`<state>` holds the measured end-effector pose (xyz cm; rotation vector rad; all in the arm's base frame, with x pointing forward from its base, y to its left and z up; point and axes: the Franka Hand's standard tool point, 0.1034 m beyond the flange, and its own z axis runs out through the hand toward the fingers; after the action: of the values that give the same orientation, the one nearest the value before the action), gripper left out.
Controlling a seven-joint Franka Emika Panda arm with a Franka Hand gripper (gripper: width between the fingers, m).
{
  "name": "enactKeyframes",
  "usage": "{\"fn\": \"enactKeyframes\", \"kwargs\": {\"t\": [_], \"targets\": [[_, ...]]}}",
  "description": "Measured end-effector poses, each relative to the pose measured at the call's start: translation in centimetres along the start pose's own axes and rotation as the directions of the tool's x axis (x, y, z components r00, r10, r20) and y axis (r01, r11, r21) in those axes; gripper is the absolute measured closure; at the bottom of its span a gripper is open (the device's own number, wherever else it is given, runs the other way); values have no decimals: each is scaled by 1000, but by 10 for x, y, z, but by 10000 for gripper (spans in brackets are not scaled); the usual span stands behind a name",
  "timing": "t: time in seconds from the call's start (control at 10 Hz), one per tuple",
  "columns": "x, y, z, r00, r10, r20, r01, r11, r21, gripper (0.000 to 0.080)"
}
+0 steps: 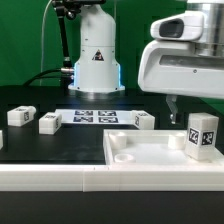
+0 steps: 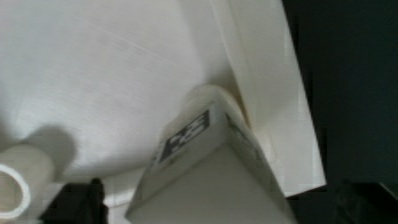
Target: Assemble one leg
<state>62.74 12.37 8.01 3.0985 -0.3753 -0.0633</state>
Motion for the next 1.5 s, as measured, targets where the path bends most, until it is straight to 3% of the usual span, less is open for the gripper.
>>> {"fn": "enactKeyframes", "kwargs": {"t": [0.4,0.7,0.8,0.9,1.0,1.3,1.5], "targets": [[6,2,-4,971,-235,-48,236,972,9,150],[5,3,-2,954,-296,-46,296,955,5,173],[5,3,-2,954,-296,-46,296,955,5,369],[5,3,-2,954,-296,-46,297,955,5,369],[5,3,-2,957,-286,-46,286,958,6,511],[5,3,-2,976,-212,-43,213,977,15,511],[8,9,-2,999,-21,-24,22,998,53,511]]}}
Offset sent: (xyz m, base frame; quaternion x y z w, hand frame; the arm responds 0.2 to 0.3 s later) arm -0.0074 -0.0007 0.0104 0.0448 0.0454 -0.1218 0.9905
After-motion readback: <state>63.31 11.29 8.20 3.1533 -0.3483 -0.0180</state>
